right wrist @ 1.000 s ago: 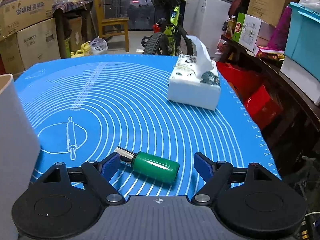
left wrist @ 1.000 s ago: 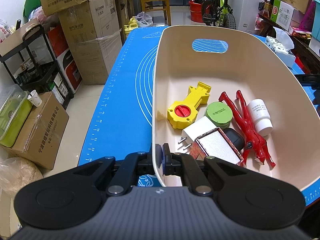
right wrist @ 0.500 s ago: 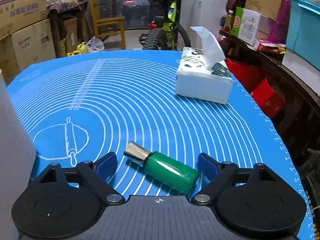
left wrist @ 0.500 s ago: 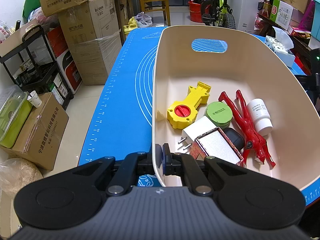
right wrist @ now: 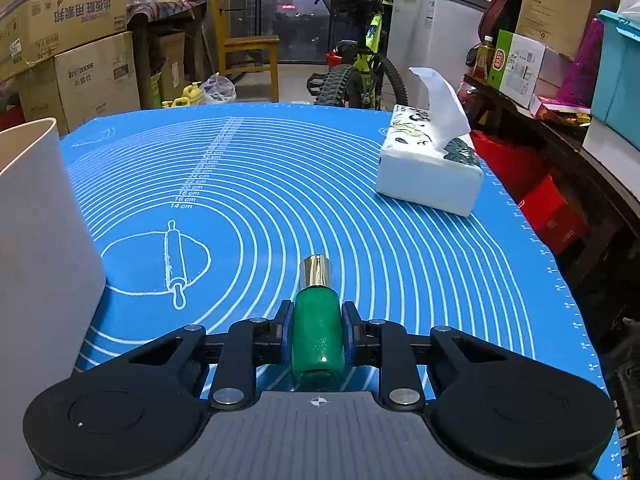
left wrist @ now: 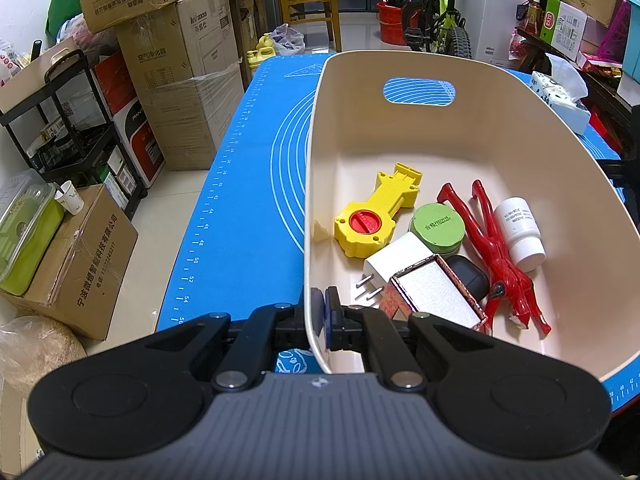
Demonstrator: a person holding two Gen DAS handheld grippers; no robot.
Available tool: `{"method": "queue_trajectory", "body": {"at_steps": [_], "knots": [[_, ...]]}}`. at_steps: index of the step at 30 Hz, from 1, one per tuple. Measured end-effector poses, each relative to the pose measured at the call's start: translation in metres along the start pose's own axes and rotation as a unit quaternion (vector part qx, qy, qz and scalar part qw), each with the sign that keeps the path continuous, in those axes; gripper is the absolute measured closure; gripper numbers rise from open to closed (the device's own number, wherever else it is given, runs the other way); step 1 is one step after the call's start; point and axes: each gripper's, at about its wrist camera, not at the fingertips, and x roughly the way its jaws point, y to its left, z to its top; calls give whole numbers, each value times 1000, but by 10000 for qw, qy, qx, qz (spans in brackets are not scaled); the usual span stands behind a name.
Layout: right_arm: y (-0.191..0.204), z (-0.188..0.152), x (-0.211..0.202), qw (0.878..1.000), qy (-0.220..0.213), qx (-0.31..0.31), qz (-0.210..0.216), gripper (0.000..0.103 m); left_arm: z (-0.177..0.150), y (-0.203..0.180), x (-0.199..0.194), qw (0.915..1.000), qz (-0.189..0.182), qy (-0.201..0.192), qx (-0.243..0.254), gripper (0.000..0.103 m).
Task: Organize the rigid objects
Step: 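Carry the green bottle with the right gripper and release it into the basket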
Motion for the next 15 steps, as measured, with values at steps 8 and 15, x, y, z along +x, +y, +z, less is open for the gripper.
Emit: {"method": "queue_trajectory", "body": {"at_steps": [8,15], "knots": [[-2,-1,-22,9997,-230,-84,12,69,-1,-1,0,10000,0,-2,0,96],[1,12,-53,9983,-527,-172,163,69,-1,-1,0,10000,-2,-4,-2,96]]}}
